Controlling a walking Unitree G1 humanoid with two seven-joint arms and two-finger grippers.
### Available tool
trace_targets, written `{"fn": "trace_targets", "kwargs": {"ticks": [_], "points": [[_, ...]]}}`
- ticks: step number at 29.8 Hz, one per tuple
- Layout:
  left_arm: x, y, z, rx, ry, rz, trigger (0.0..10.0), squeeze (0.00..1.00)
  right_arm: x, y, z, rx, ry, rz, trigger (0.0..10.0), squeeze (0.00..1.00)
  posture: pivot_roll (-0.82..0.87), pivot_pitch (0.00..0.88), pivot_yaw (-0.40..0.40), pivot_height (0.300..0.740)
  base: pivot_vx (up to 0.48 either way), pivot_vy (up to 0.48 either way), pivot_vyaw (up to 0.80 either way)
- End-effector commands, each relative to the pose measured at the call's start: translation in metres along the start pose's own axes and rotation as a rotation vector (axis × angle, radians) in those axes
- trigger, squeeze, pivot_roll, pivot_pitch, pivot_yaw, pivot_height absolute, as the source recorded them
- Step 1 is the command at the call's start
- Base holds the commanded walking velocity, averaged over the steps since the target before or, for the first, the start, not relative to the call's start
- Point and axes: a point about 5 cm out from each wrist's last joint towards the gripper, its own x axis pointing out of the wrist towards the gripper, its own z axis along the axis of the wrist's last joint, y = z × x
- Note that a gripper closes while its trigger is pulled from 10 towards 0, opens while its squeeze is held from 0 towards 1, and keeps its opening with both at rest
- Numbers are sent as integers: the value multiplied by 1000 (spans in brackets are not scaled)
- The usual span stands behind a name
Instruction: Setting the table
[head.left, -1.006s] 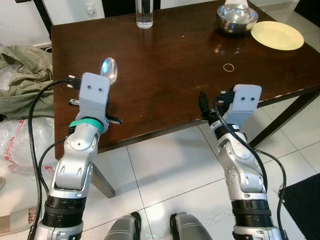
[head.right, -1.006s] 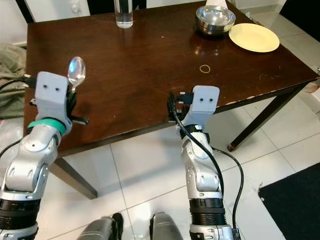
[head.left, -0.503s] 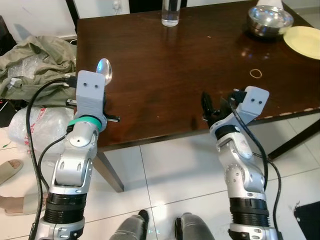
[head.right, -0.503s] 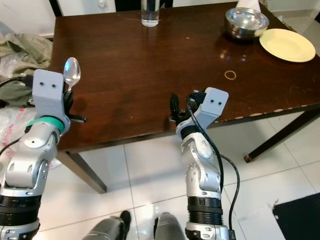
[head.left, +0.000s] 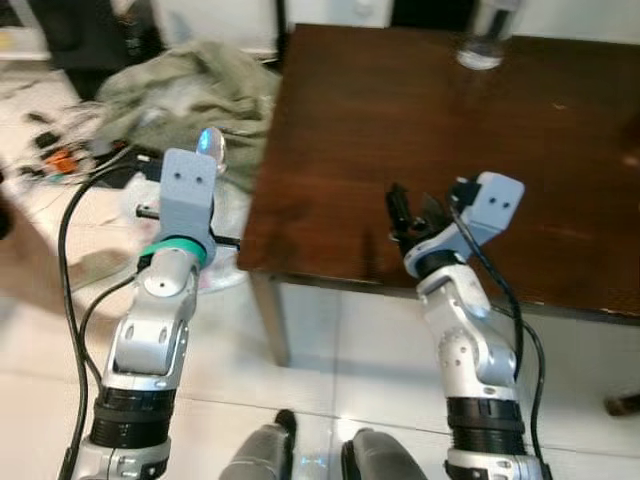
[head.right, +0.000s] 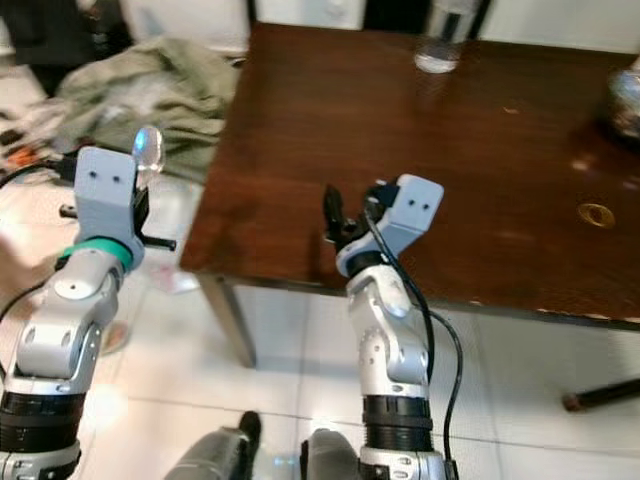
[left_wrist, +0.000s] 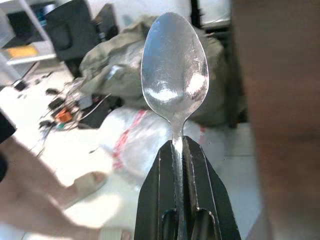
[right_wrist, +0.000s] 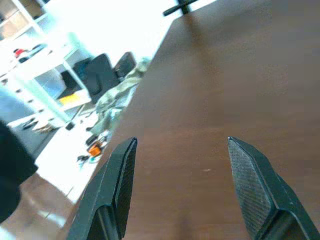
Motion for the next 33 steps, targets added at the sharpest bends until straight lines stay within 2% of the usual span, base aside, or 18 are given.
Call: {"fn": "trace_targets", "kwargs": {"ticks": [1, 33], "points": [[0, -3, -4, 5, 22, -6, 10000, 0, -3, -5, -2, 8, 13, -16, 10000, 0, -129, 47, 71, 740, 0, 0, 800], [1, -3, -10, 1, 63, 29, 10000, 0, -4, -7, -4, -7, 33, -8, 10000, 0, -129, 55, 67, 740, 0, 0, 800]]}}
